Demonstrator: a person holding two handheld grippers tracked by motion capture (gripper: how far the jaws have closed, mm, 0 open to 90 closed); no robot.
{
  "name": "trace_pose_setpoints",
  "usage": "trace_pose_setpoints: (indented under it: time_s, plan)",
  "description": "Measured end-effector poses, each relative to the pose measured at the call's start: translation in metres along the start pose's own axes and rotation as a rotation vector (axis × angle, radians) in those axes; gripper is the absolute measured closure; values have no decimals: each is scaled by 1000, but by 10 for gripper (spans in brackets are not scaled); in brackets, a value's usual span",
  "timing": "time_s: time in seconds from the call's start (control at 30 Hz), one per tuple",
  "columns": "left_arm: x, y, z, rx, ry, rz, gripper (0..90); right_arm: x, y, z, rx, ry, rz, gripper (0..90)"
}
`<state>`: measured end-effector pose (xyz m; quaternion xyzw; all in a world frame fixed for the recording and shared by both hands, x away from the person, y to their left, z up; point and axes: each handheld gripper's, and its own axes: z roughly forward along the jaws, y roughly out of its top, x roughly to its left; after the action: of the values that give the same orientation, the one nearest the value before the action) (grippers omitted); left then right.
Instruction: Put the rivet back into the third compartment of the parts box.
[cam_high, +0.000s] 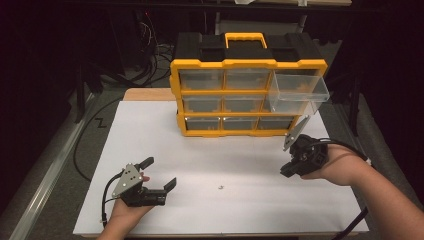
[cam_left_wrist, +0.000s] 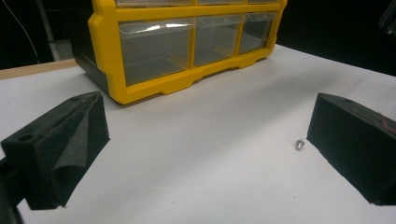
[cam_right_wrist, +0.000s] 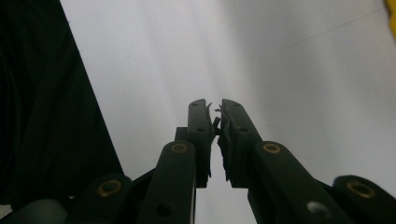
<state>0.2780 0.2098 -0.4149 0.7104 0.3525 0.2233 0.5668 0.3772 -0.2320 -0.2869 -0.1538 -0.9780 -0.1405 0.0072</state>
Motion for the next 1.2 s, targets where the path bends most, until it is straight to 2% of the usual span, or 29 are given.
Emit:
trace_pose_setpoints:
  time_s: [0.53,0.8,1.2]
  plan:
    - [-2,0,0,2,-5,2,3,-3,27,-85,-35,-47,-4,840]
    - [-2,0,0,3,-11,6,3,-9,35,-126,-38,-94,-1,841]
    - [-2,0,0,-4,-20,6,3,-21,56,-161,-35,-146,-3,840]
